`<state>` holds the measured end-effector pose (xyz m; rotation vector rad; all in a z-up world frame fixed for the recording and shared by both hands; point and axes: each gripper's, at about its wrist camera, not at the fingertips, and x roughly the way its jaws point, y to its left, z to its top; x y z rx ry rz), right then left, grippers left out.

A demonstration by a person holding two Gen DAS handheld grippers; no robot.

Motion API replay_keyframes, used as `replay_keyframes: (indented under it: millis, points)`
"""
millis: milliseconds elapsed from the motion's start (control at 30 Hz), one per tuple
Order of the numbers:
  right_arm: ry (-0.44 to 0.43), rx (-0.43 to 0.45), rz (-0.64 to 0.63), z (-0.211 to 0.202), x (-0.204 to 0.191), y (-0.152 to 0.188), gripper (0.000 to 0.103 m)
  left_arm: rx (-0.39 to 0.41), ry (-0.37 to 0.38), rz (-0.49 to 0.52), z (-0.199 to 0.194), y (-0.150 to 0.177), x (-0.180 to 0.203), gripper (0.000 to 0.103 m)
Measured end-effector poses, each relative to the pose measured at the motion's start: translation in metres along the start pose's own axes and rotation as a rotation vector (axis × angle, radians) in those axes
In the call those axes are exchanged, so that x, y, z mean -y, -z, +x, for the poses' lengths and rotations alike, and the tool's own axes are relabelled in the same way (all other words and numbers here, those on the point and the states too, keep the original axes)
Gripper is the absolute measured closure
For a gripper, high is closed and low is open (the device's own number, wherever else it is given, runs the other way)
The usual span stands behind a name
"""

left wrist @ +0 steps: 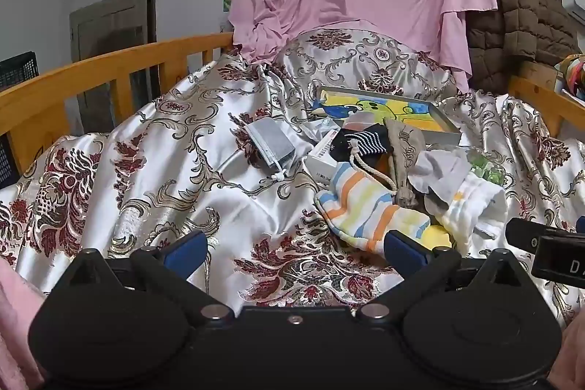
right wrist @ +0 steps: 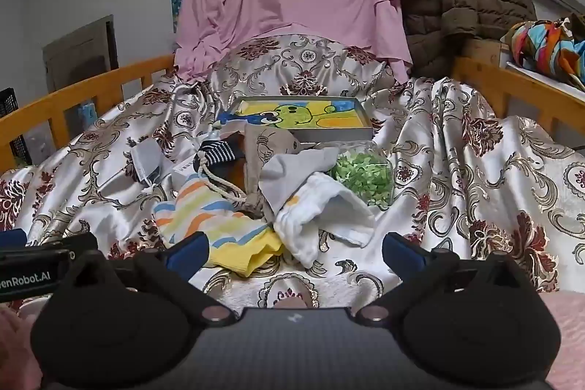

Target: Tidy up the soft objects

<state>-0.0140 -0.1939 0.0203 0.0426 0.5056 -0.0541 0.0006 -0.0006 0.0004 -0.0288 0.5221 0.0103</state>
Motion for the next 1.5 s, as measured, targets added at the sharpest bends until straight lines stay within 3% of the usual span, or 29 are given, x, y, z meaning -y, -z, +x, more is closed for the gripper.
replay_keyframes:
  millis: [1500]
  points:
    - [-0.012,0.004,-0.003,-0.0014,0.0025,0.0013,0.000,0.005,0.013,-0.001,0.0000,0.0027,0.0065,0.001]
